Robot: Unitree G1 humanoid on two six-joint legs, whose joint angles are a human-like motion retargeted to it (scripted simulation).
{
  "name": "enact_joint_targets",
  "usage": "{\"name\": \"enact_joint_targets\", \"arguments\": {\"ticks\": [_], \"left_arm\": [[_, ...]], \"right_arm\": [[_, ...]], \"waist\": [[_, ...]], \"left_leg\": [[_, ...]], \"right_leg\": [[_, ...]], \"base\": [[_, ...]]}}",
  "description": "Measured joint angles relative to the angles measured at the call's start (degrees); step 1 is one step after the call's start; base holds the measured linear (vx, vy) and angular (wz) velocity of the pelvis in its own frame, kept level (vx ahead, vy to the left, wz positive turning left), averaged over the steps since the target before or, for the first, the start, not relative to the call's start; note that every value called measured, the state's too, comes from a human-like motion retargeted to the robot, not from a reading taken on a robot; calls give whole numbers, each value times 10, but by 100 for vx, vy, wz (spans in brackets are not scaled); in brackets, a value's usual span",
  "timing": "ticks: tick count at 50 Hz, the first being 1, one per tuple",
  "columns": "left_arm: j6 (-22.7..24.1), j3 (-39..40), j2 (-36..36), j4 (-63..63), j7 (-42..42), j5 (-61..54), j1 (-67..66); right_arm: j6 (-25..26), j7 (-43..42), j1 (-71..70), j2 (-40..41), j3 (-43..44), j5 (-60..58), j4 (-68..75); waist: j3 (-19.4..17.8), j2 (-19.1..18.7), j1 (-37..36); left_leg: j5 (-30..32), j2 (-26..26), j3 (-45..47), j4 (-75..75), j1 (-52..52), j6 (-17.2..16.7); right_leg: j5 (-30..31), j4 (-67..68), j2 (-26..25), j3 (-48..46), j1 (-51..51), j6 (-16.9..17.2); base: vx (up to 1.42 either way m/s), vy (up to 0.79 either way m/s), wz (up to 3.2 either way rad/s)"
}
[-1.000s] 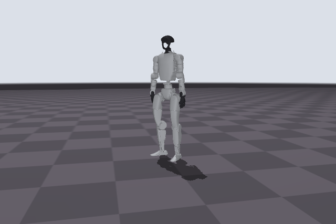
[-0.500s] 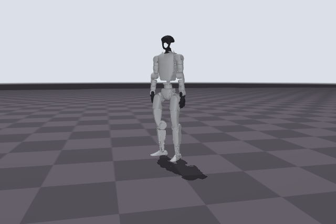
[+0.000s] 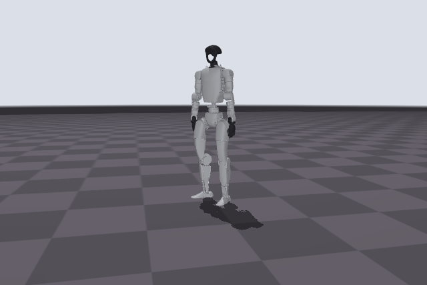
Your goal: Upper body actions
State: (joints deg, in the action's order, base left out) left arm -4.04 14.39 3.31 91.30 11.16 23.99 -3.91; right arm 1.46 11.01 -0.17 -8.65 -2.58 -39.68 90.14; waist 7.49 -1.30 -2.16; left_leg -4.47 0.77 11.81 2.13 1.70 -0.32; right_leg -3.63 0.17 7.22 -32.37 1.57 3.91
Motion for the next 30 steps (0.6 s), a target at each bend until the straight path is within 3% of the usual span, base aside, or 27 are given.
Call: {"name": "enact_joint_targets", "arguments": {"ticks": [30], "left_arm": [[0, 0, -2, 0, 1, 1, 0]], "right_arm": [[-1, 0, -1, 0, -1, -3, 0]], "waist": [[2, -1, -1]], "left_leg": [[-1, 0, 0, 0, 0, -1]], "right_leg": [[-1, 0, 1, -1, 0, 1]], "base": [[0, 0, 0]]}}
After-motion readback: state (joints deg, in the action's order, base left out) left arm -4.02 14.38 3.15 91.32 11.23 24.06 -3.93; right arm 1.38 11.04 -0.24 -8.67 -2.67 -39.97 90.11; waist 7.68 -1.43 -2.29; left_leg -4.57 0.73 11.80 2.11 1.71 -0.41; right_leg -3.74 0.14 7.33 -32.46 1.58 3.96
